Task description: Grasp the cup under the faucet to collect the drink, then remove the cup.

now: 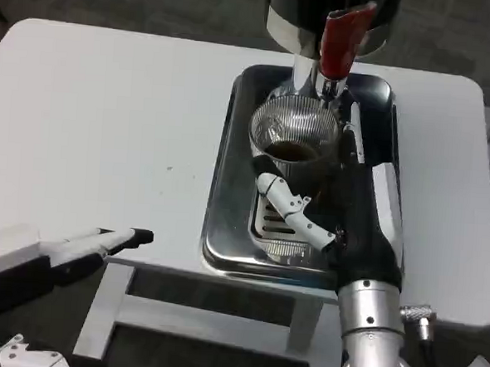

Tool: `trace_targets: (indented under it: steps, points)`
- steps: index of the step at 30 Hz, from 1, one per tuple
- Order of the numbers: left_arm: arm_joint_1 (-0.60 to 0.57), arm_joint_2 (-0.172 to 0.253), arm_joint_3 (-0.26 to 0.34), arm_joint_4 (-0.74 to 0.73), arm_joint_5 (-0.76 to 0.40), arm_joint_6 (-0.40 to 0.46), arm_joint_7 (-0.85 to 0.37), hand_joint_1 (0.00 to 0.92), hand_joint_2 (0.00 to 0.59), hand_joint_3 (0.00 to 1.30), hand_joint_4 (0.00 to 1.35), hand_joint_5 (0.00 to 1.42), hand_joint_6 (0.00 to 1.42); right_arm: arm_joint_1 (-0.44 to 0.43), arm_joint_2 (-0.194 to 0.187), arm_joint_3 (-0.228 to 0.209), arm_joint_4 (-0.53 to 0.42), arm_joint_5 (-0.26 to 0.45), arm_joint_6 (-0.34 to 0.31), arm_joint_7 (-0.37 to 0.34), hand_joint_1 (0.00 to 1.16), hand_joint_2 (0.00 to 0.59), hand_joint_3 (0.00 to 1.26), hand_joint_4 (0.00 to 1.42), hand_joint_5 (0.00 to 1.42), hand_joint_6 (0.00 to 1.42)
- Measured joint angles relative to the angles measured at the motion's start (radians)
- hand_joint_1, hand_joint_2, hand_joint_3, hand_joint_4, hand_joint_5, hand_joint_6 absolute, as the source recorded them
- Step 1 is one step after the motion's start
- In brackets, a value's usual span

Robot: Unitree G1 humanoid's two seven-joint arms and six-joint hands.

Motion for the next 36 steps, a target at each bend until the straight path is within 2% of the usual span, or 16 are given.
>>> trace_targets:
  steps: [4, 7, 12, 18, 29, 36]
  points:
    - [-0.001, 0.007, 0.0, 0.0, 0.0, 0.003, -0.002, 0.0, 0.066, 0.0, 0.0, 0.0, 0.17, -0.005, 0.005, 0.011, 0.0, -0.023, 0.015, -0.016, 0.67, 0.233, 0.0, 0.0, 0.0, 0.14]
    - [-0.002, 0.01, 0.0, 0.0, 0.0, 0.005, -0.003, 0.0, 0.066, 0.0, 0.0, 0.0, 0.17, -0.008, 0.01, 0.018, 0.003, -0.044, 0.019, -0.03, 0.68, 0.235, 0.0, 0.01, 0.06, 0.2]
    - [-0.008, 0.01, -0.007, 0.004, 0.0, 0.008, -0.003, 0.0, 0.066, 0.0, 0.0, 0.0, 0.17, -0.014, 0.019, 0.019, 0.015, -0.052, 0.019, -0.049, 0.68, 0.231, 0.01, 0.13, 0.17, 0.3]
    - [-0.01, 0.012, -0.019, 0.016, 0.0, 0.014, -0.003, 0.0, 0.072, 0.0, 0.0, 0.0, 0.17, -0.02, 0.022, 0.019, 0.034, -0.051, 0.019, -0.055, 0.69, 0.226, 0.05, 0.21, 0.26, 0.41]
    - [-0.031, 0.02, -0.036, 0.043, 0.0, 0.015, -0.003, 0.0, 0.078, 0.0, 0.0, 0.0, 0.17, -0.034, 0.028, 0.02, 0.034, -0.053, 0.027, -0.044, 0.71, 0.239, 0.23, 0.38, 0.45, 0.66]
    - [-0.033, 0.022, -0.039, 0.054, 0.0, 0.015, -0.004, 0.0, 0.079, 0.0, 0.0, 0.0, 0.17, -0.034, 0.038, 0.027, 0.034, -0.092, 0.032, -0.087, 0.72, 0.244, 0.34, 0.48, 0.55, 0.8]
